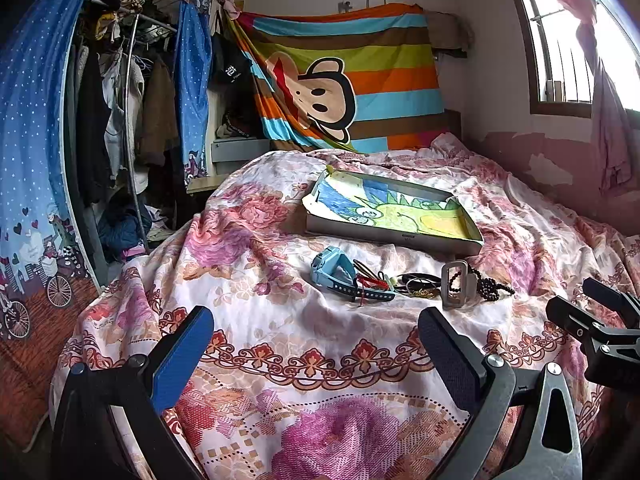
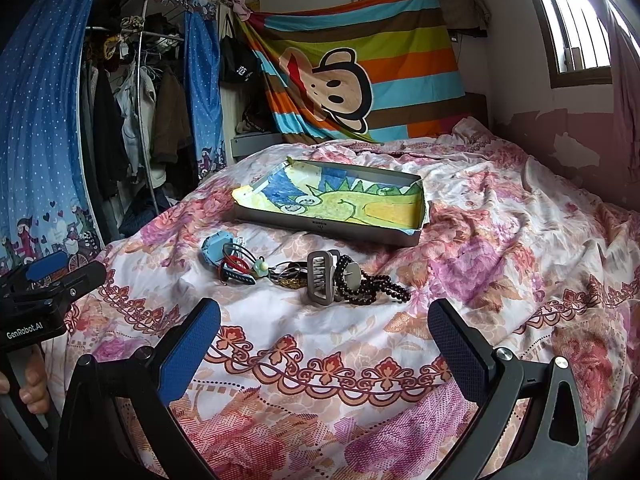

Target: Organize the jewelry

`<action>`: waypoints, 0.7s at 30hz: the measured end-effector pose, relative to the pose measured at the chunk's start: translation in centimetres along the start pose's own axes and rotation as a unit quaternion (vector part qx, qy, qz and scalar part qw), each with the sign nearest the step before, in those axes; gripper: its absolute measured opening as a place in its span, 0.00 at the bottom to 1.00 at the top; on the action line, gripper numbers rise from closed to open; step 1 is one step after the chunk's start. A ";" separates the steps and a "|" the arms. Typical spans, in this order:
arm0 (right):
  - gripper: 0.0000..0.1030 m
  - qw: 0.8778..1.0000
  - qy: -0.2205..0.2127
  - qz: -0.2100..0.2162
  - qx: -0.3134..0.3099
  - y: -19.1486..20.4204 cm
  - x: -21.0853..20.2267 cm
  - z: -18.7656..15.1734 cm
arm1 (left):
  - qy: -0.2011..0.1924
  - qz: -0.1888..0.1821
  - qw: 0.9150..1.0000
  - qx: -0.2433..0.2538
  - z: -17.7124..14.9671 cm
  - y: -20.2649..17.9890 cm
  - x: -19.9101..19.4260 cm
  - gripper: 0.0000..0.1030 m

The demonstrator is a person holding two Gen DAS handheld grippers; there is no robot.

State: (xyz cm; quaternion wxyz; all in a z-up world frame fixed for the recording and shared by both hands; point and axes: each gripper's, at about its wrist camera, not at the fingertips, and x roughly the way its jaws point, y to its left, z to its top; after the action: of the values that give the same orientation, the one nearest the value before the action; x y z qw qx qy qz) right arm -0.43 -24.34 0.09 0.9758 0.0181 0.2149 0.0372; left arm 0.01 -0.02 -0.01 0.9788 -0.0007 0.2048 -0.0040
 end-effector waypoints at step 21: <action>0.99 1.000 0.004 0.000 0.001 -0.2 0.3 -0.2 | 0.001 0.001 1.000 0.001 0.0 -0.2 -0.1 1.00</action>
State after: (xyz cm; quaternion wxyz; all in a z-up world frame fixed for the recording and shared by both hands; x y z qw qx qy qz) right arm -0.24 -24.54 -0.26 0.9749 0.0192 0.2189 0.0370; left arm -0.11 -0.25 0.00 0.9786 0.0001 0.2057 -0.0035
